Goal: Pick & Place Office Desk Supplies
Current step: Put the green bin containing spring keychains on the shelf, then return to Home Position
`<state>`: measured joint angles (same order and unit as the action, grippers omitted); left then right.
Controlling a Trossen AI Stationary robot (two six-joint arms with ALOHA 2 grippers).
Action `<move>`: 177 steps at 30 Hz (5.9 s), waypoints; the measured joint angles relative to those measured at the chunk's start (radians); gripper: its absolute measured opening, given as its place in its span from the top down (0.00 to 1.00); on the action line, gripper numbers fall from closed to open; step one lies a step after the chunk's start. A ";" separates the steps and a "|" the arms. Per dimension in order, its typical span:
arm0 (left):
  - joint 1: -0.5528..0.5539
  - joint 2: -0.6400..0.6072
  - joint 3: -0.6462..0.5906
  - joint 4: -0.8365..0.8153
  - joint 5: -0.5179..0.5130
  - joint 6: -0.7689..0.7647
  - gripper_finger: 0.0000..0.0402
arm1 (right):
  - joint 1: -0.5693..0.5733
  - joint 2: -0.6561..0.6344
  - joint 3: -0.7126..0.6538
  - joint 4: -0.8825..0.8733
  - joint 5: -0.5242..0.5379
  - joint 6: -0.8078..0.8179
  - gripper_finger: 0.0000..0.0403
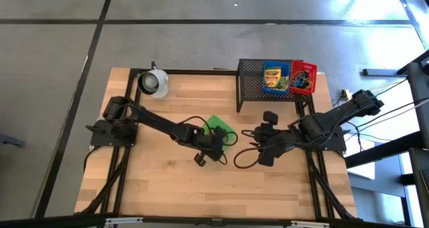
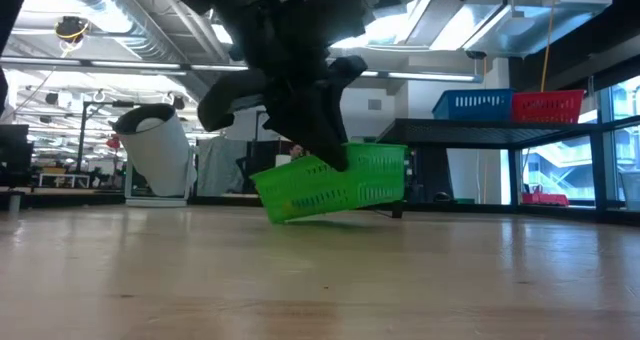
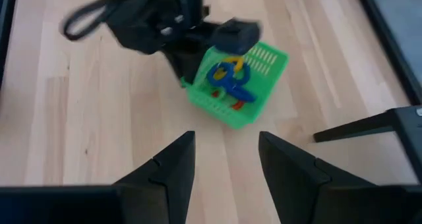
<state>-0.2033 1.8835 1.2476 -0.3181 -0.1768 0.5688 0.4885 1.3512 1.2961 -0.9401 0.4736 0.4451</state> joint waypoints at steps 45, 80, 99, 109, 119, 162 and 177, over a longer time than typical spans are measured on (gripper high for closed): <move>-0.245 -0.399 -0.001 -0.637 -0.607 -1.011 0.77 | -0.314 0.492 0.000 0.294 -0.385 -0.861 0.58; -0.299 -0.399 -0.001 -0.686 -0.616 -1.146 0.92 | -0.270 0.469 0.000 0.256 -0.374 -0.846 0.98; -0.306 -0.398 -0.001 -0.719 -0.671 -1.187 0.99 | -0.474 0.057 0.000 0.129 -0.148 -0.803 0.98; -0.305 -0.398 -0.001 -0.722 -0.697 -1.184 0.99 | -0.656 0.057 0.000 -0.003 -0.208 -0.837 0.98; -0.305 -0.398 -0.001 -0.726 -0.722 -1.184 0.99 | -0.712 0.063 0.000 -0.048 -0.205 -0.873 0.97; -0.305 -0.398 -0.001 -0.730 -0.720 -1.179 0.99 | -0.708 0.062 0.053 -0.078 -0.091 -0.800 0.53; -0.305 -0.398 -0.001 -0.658 -0.684 -1.080 0.99 | -0.607 0.062 0.514 -0.396 -0.032 -0.300 0.55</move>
<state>-0.5087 1.4853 1.2465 -0.9757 -0.8610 -0.5108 -0.1185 1.4128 1.8097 -1.3360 0.4412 0.1452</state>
